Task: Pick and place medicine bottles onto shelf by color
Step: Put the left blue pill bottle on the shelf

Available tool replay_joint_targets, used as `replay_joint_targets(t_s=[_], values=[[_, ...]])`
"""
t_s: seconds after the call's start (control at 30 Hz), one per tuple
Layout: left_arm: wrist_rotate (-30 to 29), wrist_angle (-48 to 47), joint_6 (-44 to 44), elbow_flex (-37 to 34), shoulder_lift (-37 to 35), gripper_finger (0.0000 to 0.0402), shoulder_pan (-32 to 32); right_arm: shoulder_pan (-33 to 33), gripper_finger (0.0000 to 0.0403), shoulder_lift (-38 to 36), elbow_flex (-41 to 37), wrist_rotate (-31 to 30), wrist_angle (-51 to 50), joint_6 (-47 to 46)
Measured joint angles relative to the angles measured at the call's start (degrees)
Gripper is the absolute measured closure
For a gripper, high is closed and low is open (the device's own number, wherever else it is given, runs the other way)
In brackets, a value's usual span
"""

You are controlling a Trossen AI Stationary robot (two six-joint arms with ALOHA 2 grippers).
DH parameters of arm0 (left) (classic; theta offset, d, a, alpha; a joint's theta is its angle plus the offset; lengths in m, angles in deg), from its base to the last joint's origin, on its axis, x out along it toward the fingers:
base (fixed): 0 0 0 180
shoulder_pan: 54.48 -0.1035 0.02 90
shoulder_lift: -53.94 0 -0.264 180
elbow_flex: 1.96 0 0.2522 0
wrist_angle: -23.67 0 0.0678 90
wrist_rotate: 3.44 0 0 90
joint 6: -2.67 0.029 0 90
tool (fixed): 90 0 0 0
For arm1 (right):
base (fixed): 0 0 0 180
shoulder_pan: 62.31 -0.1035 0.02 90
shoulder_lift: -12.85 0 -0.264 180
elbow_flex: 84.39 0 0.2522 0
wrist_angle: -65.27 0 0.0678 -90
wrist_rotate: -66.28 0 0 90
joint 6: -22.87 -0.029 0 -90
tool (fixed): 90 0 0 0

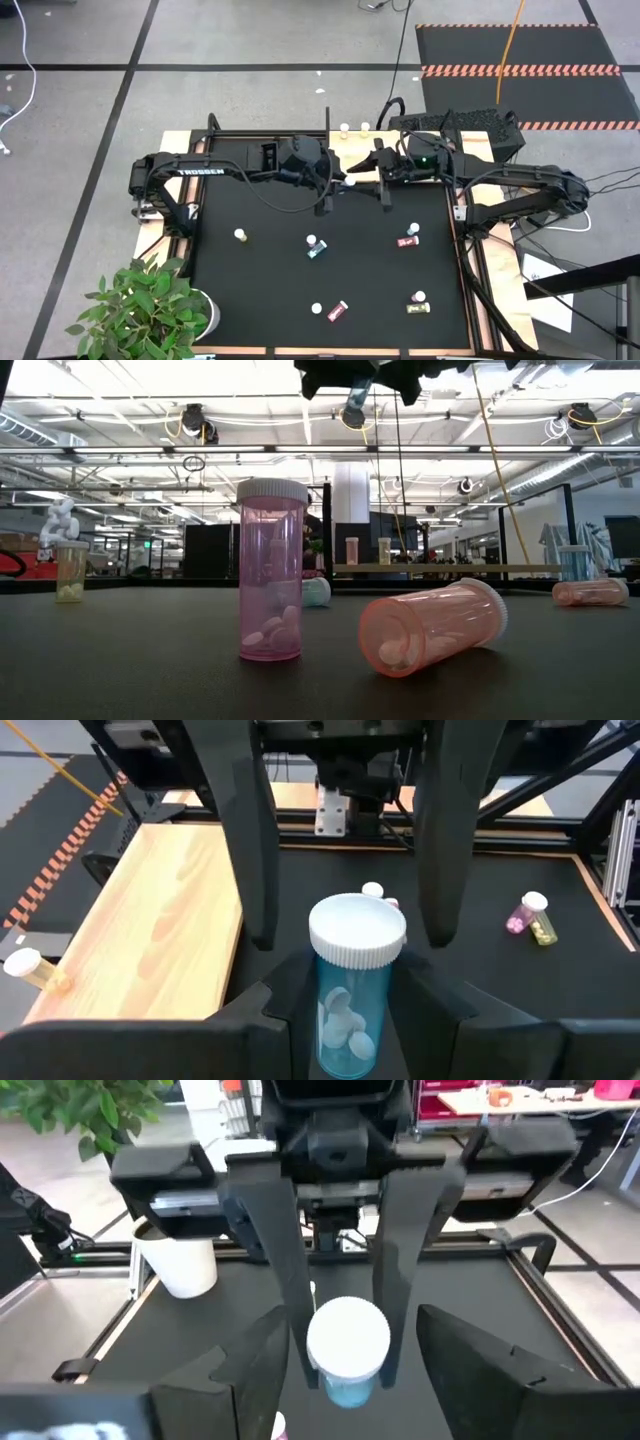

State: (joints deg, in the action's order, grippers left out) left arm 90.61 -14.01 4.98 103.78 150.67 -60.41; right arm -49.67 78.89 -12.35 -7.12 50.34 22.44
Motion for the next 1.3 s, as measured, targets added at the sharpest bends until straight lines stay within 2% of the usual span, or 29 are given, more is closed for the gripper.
replay_joint_targets(t_s=[0.3,0.67,0.87,1.03,1.17,1.3], values=[[0.00,0.19,0.02,0.00,0.00,0.0291,0.02,0.00,0.0200,0.47,0.00,0.00,-0.30,0.04],[-0.07,0.01,-0.82,0.00,0.00,0.0291,-0.01,0.07,0.0293,0.48,0.00,0.07,-0.37,0.00],[-0.07,0.04,-2.49,0.00,0.00,0.0284,-0.01,0.15,0.0289,0.48,0.00,-0.01,-0.39,-0.14],[-3.15,0.05,-4.99,0.00,0.00,0.0238,0.04,0.66,0.0285,0.48,0.00,-0.11,-0.37,-0.53],[-7.35,0.42,-5.15,-0.01,0.00,0.0178,0.02,2.02,0.0285,0.13,0.00,-0.20,-0.37,-1.81],[-7.65,-0.57,-3.88,-0.02,-0.57,0.0115,-0.02,3.69,0.0284,-1.72,0.00,-0.24,-1.13,-1.92]])
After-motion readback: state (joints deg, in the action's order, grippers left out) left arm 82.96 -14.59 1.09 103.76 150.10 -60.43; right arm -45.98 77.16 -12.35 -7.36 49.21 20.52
